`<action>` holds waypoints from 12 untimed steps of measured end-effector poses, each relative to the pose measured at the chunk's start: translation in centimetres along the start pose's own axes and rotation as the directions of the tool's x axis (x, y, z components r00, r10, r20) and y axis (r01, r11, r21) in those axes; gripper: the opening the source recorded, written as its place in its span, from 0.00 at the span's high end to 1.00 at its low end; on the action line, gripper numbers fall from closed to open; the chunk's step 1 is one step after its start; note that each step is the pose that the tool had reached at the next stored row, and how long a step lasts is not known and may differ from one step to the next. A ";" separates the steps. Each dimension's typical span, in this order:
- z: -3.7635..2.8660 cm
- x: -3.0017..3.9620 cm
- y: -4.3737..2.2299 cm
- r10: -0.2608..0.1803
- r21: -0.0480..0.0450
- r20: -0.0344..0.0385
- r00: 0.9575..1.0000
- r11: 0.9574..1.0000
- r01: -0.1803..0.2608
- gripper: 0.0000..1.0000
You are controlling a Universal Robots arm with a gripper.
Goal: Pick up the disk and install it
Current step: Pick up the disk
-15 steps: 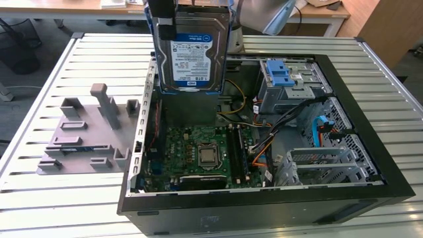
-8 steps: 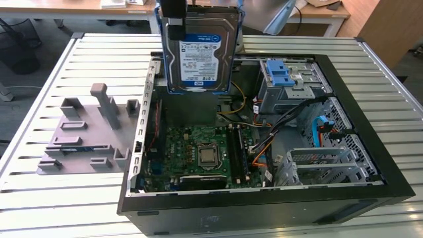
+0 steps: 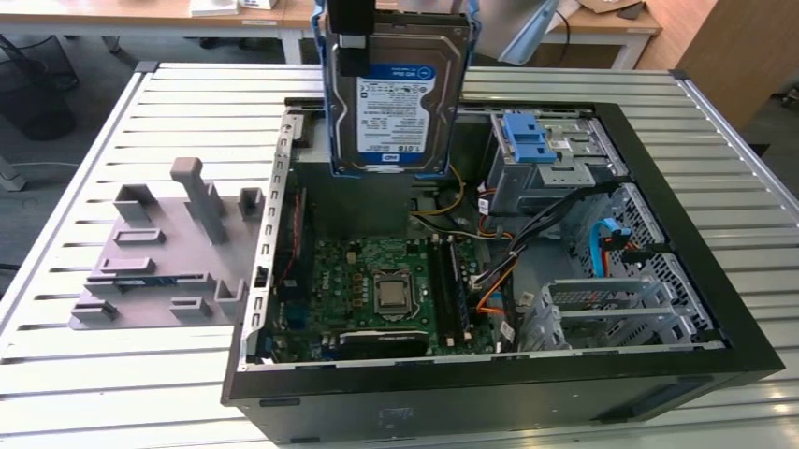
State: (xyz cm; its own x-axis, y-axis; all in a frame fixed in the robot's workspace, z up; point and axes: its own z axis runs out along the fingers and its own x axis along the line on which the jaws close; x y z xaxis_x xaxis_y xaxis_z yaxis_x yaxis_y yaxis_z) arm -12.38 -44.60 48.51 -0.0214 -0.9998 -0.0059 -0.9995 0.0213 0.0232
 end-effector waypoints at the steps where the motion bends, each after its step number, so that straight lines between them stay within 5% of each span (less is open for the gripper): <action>1: 0.00 0.00 -0.17 0.000 0.000 0.000 1.000 1.000 0.000 0.64; 12: -0.04 -0.02 -1.96 0.000 0.000 0.000 1.000 1.000 0.000 0.64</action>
State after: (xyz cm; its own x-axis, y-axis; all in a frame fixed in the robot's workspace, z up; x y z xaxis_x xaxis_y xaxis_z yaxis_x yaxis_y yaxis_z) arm -10.42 -44.62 48.51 -0.0214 -0.9998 -0.0059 -0.9995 0.0213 0.0236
